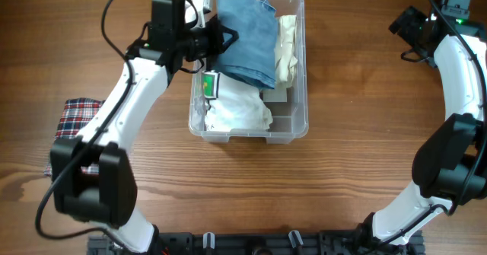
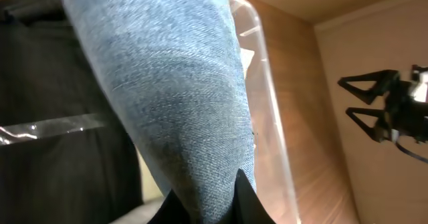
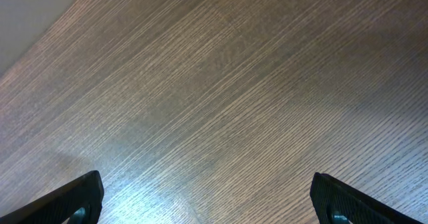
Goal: Pack container
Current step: 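Lift the denim and carry it over the bin with the left gripper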
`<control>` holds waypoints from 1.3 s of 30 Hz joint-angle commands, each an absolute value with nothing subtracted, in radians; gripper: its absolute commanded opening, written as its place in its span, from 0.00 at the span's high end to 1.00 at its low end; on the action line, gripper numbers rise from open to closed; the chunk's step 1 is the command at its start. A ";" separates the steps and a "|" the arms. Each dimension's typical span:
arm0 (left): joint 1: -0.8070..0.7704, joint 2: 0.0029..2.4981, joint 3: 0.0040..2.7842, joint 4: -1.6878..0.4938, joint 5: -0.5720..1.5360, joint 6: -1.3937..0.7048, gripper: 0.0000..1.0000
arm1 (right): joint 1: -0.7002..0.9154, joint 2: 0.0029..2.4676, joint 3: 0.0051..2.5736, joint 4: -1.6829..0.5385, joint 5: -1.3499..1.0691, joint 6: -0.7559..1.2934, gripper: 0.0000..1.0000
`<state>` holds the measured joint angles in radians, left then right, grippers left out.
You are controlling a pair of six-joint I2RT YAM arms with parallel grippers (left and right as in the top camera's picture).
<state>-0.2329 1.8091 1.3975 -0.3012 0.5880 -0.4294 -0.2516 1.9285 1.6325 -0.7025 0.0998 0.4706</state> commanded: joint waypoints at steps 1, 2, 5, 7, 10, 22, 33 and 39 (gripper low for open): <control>-0.229 1.866 1.407 -0.261 0.574 -0.434 0.81 | -0.248 1.943 1.628 -0.700 0.096 0.473 0.00; -0.229 1.880 1.407 -0.262 0.574 -0.434 0.75 | -0.248 1.943 1.628 -0.700 0.096 0.473 0.00; -0.229 1.899 1.407 -0.267 0.554 -0.426 0.48 | -0.248 1.943 1.628 -0.700 0.096 0.473 0.00; -0.229 1.898 1.407 -0.269 0.513 -0.417 0.44 | -0.248 1.943 1.628 -0.700 0.096 0.473 0.00; -0.221 1.898 1.407 -0.263 0.499 -0.397 0.44 | -0.248 1.943 1.628 -0.700 0.096 0.473 0.00; -0.194 1.875 1.705 -0.467 0.339 -0.238 0.20 | -0.248 1.943 1.628 -0.700 0.096 0.473 0.00; -0.324 1.882 1.720 -0.654 0.139 -0.186 0.96 | -0.248 1.943 1.628 -0.700 0.096 0.473 0.00; -0.376 1.954 1.720 -0.778 0.052 -0.199 0.96 | -0.248 1.943 1.628 -0.700 0.096 0.473 0.00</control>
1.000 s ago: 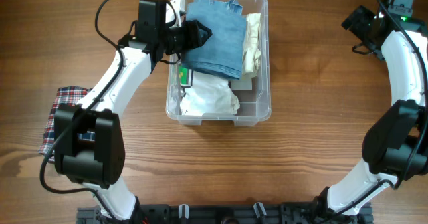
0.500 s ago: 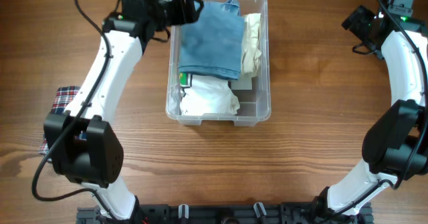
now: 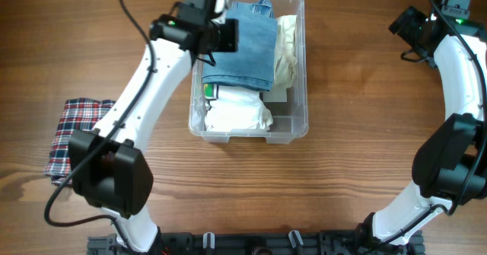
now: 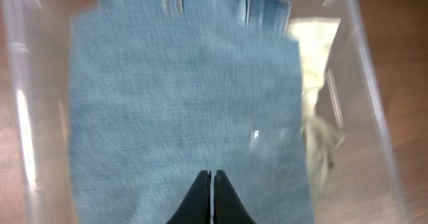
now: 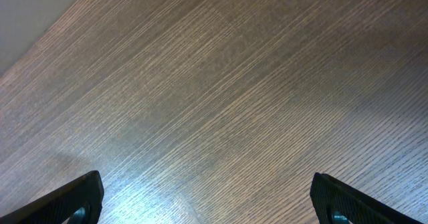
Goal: Pack container
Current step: 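Lift the denim and carry it over the bin with the left gripper, then lower the denim into the bin's left side and release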
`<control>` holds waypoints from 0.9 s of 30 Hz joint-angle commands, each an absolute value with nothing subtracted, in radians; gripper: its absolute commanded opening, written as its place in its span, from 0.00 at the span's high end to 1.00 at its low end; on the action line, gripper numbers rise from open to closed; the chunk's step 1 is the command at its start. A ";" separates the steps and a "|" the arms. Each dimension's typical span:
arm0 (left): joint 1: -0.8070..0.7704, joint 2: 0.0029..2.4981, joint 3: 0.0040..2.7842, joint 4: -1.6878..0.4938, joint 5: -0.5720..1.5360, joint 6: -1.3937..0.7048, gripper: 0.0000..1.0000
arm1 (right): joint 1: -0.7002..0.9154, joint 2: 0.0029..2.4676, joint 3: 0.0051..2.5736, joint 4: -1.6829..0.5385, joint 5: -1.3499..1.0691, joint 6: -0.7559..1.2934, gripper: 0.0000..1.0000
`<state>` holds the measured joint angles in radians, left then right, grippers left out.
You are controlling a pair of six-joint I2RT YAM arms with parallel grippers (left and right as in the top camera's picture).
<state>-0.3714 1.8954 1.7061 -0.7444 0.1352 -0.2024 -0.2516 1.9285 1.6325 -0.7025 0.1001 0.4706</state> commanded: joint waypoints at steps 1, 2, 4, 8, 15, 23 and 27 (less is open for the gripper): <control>-0.376 1.975 1.720 -0.788 0.037 -0.223 0.96 | -0.248 1.943 1.628 -0.700 0.096 0.473 0.00; -0.373 1.999 1.720 -0.791 0.022 -0.233 0.96 | -0.248 1.943 1.628 -0.700 0.096 0.473 0.00; -0.366 2.056 1.720 -0.790 -0.010 -0.240 0.96 | -0.248 1.943 1.628 -0.700 0.096 0.473 0.00; -0.361 2.128 1.720 -0.785 -0.014 -0.240 0.96 | -0.248 1.943 1.628 -0.700 0.096 0.473 0.00; -0.363 1.988 1.751 -0.726 -0.046 -0.240 0.96 | -0.248 1.943 1.628 -0.700 0.096 0.473 0.00; -0.403 1.981 1.751 -0.547 -0.042 -0.244 0.96 | -0.248 1.943 1.628 -0.700 0.096 0.473 0.00; -0.419 2.037 1.751 -0.454 0.059 -0.244 0.96 | -0.248 1.943 1.628 -0.700 0.096 0.473 0.00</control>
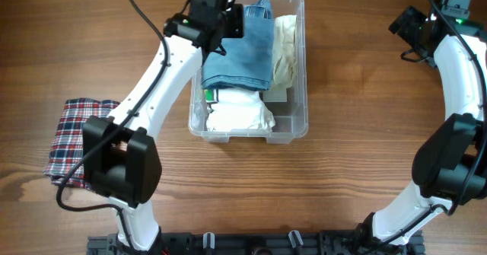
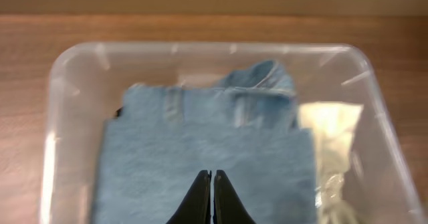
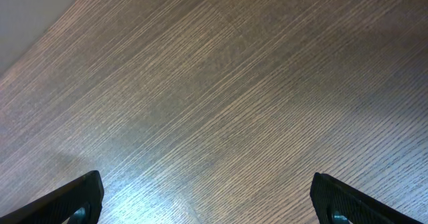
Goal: Pack container
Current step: 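Lower the denim into the bin's left side and release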
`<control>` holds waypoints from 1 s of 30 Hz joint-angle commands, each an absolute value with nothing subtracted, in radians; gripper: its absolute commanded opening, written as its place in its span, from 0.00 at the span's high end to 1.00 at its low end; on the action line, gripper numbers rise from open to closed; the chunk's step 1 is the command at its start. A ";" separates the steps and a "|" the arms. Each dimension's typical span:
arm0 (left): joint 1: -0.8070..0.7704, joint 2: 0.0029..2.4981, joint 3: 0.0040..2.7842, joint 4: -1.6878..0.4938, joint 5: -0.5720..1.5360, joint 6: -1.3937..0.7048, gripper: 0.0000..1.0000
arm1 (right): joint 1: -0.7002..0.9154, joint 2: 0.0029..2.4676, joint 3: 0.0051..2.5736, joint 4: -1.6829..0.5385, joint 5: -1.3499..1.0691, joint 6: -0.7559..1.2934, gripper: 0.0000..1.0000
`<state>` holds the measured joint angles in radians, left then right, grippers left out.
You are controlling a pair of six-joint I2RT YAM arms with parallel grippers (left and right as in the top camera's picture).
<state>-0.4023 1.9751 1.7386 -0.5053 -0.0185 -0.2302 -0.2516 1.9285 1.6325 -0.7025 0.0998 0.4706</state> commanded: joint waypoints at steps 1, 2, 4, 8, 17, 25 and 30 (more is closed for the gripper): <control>-0.423 2.051 1.751 -0.430 0.091 -0.244 0.96 | -0.248 1.943 1.628 -0.700 0.096 0.473 0.00; -0.427 2.065 1.751 -0.414 0.105 -0.244 0.96 | -0.248 1.943 1.628 -0.700 0.096 0.473 0.00; -0.438 2.094 1.751 -0.382 0.104 -0.247 0.96 | -0.248 1.943 1.628 -0.700 0.096 0.473 0.00; -0.447 2.167 1.751 -0.354 0.104 -0.247 0.96 | -0.248 1.943 1.628 -0.700 0.096 0.473 0.00; -0.442 2.192 1.751 -0.363 0.089 -0.239 0.91 | -0.248 1.943 1.628 -0.700 0.096 0.473 0.00; -0.393 1.939 1.751 -0.499 -0.025 -0.209 0.67 | -0.248 1.943 1.628 -0.700 0.096 0.473 0.00; -0.301 1.812 1.751 -0.759 -0.043 -0.209 0.02 | -0.248 1.943 1.628 -0.700 0.096 0.472 0.00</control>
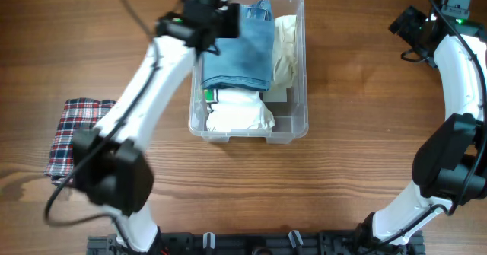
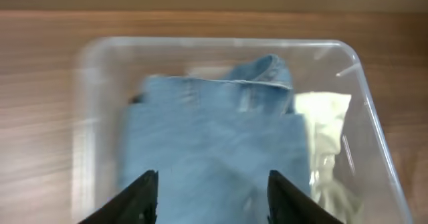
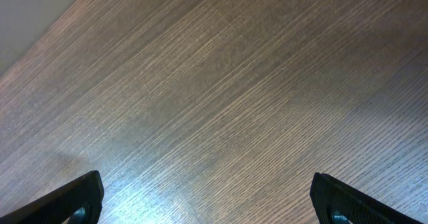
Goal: Pack container
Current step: 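Lower the denim into the bin's left side and release, then move the left gripper to the red plaid cloth and grasp it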
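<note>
A clear plastic container (image 1: 298, 80) stands at the table's far middle. Folded blue jeans (image 1: 242, 51) lie on top inside it, beside a cream cloth (image 1: 285, 40) and over white packets (image 1: 237, 112). My left gripper (image 2: 212, 200) hangs open above the jeans (image 2: 214, 130) at the bin's far left, its fingers (image 2: 142, 198) spread wide and holding nothing. A folded red plaid cloth (image 1: 70, 130) lies on the table at the left. My right gripper (image 3: 206, 200) is open over bare wood at the far right.
The container's rim (image 2: 221, 43) frames the left wrist view, with wooden table (image 1: 365, 171) all round it. The right arm (image 1: 456, 65) runs along the table's right edge. The left arm (image 1: 144, 87) crosses from the front left to the bin.
My left gripper was shut above the jeans and now stands open. The jeans lie in the container as before. The right arm has not moved.
My left gripper held the jeans bunched over the container's far left corner. Then the jeans lay flat in the bin with the gripper shut just above them. It then stood higher, still shut, and now it is open.
</note>
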`<control>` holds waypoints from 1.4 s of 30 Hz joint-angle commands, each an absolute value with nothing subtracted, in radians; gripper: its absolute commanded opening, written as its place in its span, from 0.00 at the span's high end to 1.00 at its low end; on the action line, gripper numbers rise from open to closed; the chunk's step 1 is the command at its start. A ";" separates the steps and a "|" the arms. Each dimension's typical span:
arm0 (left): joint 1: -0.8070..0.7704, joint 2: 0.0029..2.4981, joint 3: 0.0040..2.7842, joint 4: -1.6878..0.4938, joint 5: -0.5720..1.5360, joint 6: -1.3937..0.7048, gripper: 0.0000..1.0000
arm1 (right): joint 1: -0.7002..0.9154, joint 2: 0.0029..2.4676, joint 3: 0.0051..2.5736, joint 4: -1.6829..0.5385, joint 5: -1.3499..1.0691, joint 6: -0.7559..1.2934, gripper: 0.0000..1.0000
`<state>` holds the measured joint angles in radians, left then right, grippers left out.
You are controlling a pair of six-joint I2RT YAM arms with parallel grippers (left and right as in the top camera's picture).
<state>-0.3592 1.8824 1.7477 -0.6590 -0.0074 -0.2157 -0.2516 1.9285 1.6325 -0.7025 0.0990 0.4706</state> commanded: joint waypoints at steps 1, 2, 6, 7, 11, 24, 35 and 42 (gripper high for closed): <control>-0.276 1.797 1.751 -0.815 -0.043 -0.210 0.00 | -0.248 1.943 1.628 -0.700 0.096 0.473 0.00; -0.251 1.785 1.751 -0.865 -0.043 -0.210 0.00 | -0.248 1.943 1.628 -0.700 0.096 0.473 0.00; -0.160 1.766 1.751 -1.022 -0.043 -0.213 0.00 | -0.248 1.943 1.628 -0.700 0.096 0.473 0.00; -0.138 1.766 1.751 -1.058 -0.043 -0.213 0.00 | -0.248 1.943 1.628 -0.700 0.096 0.473 0.00; -0.022 1.765 1.751 -1.238 -0.042 -0.223 0.00 | -0.248 1.943 1.628 -0.700 0.096 0.473 0.00; 0.195 1.766 1.714 -1.600 -0.110 -0.303 0.00 | -0.248 1.943 1.628 -0.700 0.096 0.473 0.00; 0.262 1.768 1.520 -1.573 -0.226 -0.356 0.00 | -0.248 1.943 1.628 -0.700 0.096 0.473 0.00; 0.323 1.768 1.421 -1.326 -0.226 -0.473 0.96 | -0.248 1.943 1.628 -0.700 0.096 0.473 0.00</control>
